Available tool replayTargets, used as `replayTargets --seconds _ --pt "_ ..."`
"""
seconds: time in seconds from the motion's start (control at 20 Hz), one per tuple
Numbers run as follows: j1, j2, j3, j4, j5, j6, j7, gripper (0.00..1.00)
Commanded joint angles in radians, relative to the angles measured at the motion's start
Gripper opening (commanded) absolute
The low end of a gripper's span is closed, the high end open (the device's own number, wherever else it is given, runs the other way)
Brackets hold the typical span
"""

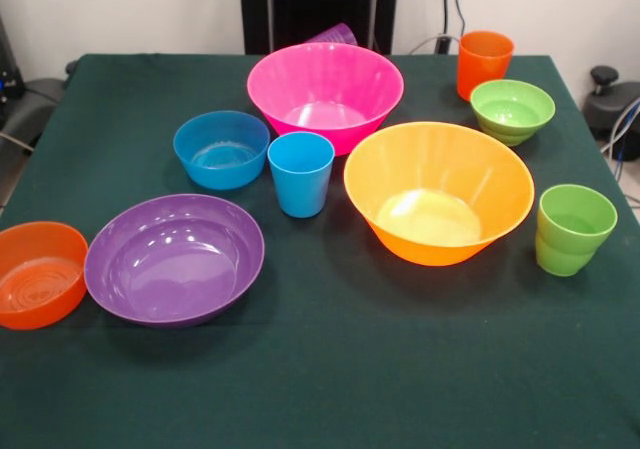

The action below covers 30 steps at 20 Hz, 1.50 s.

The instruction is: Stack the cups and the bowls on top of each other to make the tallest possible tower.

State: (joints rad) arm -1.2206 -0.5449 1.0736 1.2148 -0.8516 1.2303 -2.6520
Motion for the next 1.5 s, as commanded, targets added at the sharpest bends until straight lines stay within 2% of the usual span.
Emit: replayTargets --seconds 0.05,0.1,0.15,0.6,0.8,1.1,1.5 --pt "0.073 0.076 -0.052 -0.175 -0.051 0.172 -0.313 1.0" --pt "0.076 0.081 -0.053 -0.187 -0.055 0.178 -0.317 1.0" --pt "0.054 0.043 -0.049 -0.106 -0.043 0.155 -0.276 1.0" --pt "0.043 0.046 -0.064 -0.08 -0.056 0.144 -0.251 1.0" --pt "0.007 0.002 -0.067 0.025 -0.043 0.1 -0.17 1.0" --pt "0.001 0.013 -0.074 0.039 -0.053 0.064 -0.122 1.0" --pt "-0.054 -0.004 -0.066 0.034 -0.014 0.081 -0.101 1.0"
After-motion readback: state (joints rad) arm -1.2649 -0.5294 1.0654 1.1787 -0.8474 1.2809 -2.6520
